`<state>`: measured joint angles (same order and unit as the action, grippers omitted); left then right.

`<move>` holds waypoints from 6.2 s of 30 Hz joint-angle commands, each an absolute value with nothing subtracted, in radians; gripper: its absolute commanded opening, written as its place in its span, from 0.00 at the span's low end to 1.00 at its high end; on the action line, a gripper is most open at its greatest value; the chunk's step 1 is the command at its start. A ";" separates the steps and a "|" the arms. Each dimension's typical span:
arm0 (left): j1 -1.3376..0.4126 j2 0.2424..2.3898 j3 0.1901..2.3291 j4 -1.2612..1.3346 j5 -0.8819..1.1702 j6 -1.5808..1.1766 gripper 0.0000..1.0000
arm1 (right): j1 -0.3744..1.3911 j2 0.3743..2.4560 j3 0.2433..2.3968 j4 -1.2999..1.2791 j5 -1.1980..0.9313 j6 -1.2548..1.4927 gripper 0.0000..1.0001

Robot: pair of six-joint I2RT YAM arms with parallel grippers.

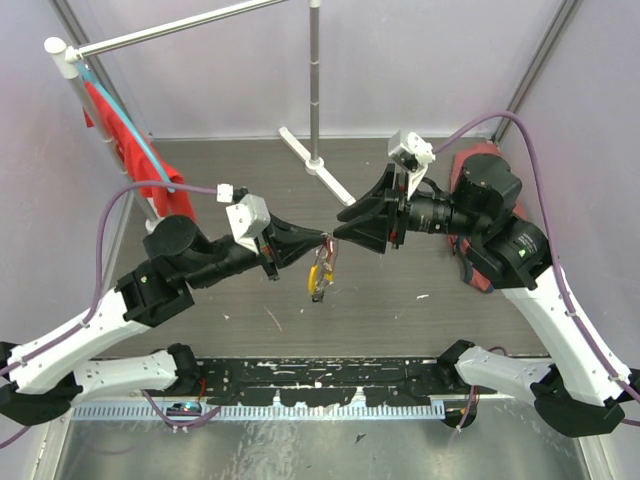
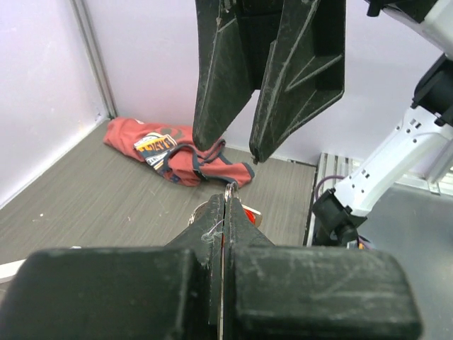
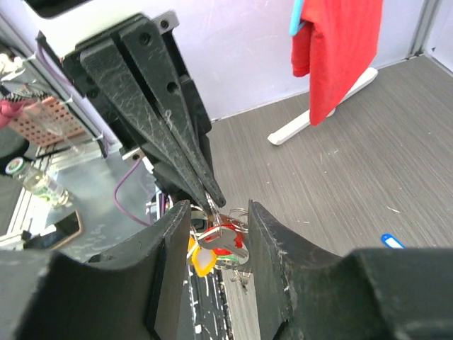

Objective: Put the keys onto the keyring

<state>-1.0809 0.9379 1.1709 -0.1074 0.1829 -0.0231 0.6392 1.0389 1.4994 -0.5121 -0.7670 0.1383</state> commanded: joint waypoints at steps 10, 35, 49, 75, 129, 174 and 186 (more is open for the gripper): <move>-1.083 0.828 0.960 0.340 -0.039 -0.150 0.00 | 0.640 1.033 1.461 -0.223 -0.604 0.430 0.44; -1.083 0.806 0.957 0.478 -0.121 -0.111 0.00 | 0.639 1.104 1.356 0.200 -0.712 0.704 0.43; -1.084 0.830 0.976 0.463 -0.116 -0.112 0.00 | 0.640 1.126 1.390 0.065 -0.780 0.626 0.35; -1.084 0.839 0.991 0.430 -0.118 -0.108 0.00 | 0.639 1.114 1.392 0.037 -0.779 0.591 0.01; -1.083 0.828 0.995 0.416 -0.101 -0.095 0.00 | 0.639 1.172 1.526 -0.332 -0.758 0.439 0.01; -1.083 0.831 1.014 0.361 -0.069 -0.077 0.00 | 0.607 1.171 1.544 -0.354 -0.718 0.451 0.01; -1.083 0.830 1.019 0.363 -0.070 -0.071 0.00 | 0.607 1.202 1.554 -0.429 -0.803 0.427 0.01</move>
<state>-1.0817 0.8474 0.9672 0.2821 -0.0841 -0.0784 0.6170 1.1858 1.5169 -0.3931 -0.7784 0.4469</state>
